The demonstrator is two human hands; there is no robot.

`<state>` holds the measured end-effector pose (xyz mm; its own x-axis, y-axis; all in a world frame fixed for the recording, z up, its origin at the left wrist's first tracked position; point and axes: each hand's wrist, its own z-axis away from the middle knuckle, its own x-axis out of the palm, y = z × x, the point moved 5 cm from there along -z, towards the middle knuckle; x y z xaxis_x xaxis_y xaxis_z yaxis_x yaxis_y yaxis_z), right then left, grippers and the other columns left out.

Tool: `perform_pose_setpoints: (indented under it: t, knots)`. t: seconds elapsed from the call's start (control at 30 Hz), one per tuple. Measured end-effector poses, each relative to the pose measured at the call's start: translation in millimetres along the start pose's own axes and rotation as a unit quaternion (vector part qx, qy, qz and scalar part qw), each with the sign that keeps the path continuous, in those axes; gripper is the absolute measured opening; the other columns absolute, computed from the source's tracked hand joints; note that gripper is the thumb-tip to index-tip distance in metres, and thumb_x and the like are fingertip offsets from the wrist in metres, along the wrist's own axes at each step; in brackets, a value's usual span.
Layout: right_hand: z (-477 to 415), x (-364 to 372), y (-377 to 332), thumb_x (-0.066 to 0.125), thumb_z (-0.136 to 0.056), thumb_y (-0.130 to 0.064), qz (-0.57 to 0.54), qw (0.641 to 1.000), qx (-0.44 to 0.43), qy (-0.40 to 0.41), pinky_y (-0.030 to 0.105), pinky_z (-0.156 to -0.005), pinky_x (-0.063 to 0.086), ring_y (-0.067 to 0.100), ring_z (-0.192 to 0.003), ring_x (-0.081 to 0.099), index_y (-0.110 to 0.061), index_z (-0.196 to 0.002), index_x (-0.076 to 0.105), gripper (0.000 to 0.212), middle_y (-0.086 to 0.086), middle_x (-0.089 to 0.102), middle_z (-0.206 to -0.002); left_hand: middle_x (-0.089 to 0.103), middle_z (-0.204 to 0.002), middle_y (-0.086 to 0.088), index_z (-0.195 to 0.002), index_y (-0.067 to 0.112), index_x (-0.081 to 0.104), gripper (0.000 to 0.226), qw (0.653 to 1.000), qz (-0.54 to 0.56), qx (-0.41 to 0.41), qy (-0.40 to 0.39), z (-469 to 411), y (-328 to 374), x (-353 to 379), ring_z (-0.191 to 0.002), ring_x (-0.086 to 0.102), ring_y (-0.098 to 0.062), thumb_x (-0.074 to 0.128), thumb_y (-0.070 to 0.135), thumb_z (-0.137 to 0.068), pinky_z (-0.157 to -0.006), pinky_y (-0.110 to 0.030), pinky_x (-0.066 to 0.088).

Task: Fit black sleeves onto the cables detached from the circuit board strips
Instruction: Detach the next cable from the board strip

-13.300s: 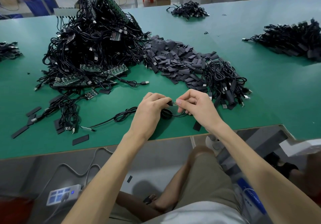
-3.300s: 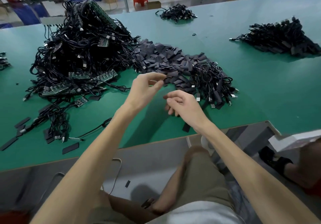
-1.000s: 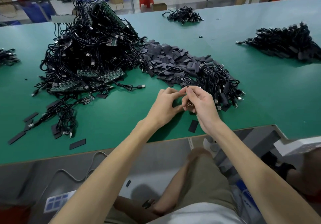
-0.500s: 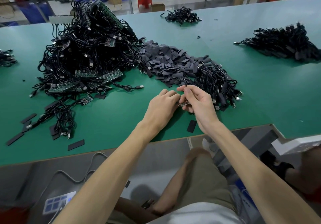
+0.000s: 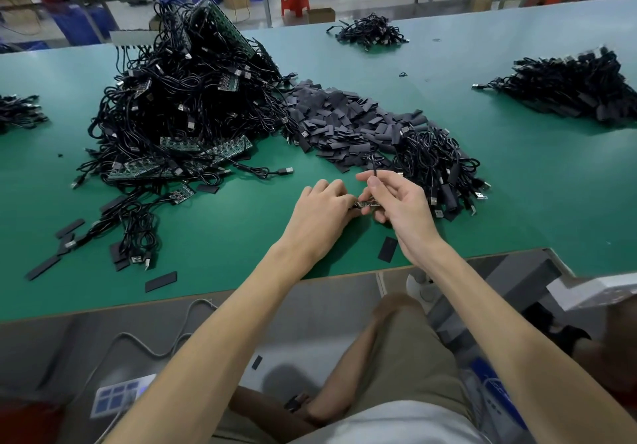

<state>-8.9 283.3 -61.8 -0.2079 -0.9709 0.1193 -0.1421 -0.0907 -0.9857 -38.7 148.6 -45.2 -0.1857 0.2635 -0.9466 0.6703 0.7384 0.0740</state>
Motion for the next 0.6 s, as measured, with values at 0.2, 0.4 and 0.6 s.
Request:
perform_pose_setpoints:
  t: [0.2, 0.4, 0.6]
  knots:
    - [0, -2, 0, 0.056, -0.105, -0.011, -0.010, 1.000, 0.001, 0.008, 0.023, -0.054, 0.041, 0.018, -0.071, 0.067, -0.011, -0.112, 0.073, 0.018, 0.006, 0.067, -0.085, 0.062, -0.099, -0.008, -0.103, 0.009, 0.070, 0.024, 0.995, 0.070, -0.046, 0.052, 3, -8, -1, -0.092, 0.055, -0.030, 0.052, 0.026, -0.104, -0.081, -0.040, 0.045]
    - [-1, 0, 1, 0.059, -0.103, -0.011, 0.018, 1.000, -0.002, -0.011, 0.022, -0.055, 0.044, 0.021, -0.074, 0.070, -0.014, -0.111, 0.076, 0.019, 0.005, 0.067, -0.086, 0.076, -0.082, 0.001, -0.097, 0.010, 0.068, 0.013, 0.872, 0.447, -0.185, 0.077, 15, -44, -2, -0.070, 0.069, -0.014, 0.057, 0.015, -0.102, -0.069, -0.027, 0.052]
    - [1, 5, -1, 0.064, -0.100, -0.011, 0.026, 0.998, -0.014, -0.050, 0.020, -0.054, 0.043, 0.016, -0.069, 0.068, -0.018, -0.106, 0.076, 0.015, -0.003, 0.070, -0.078, 0.075, -0.080, -0.003, -0.094, 0.011, 0.069, 0.014, 0.821, 0.544, -0.167, 0.056, 24, -51, 1, -0.063, 0.062, -0.016, 0.059, 0.017, -0.102, -0.058, -0.021, 0.043]
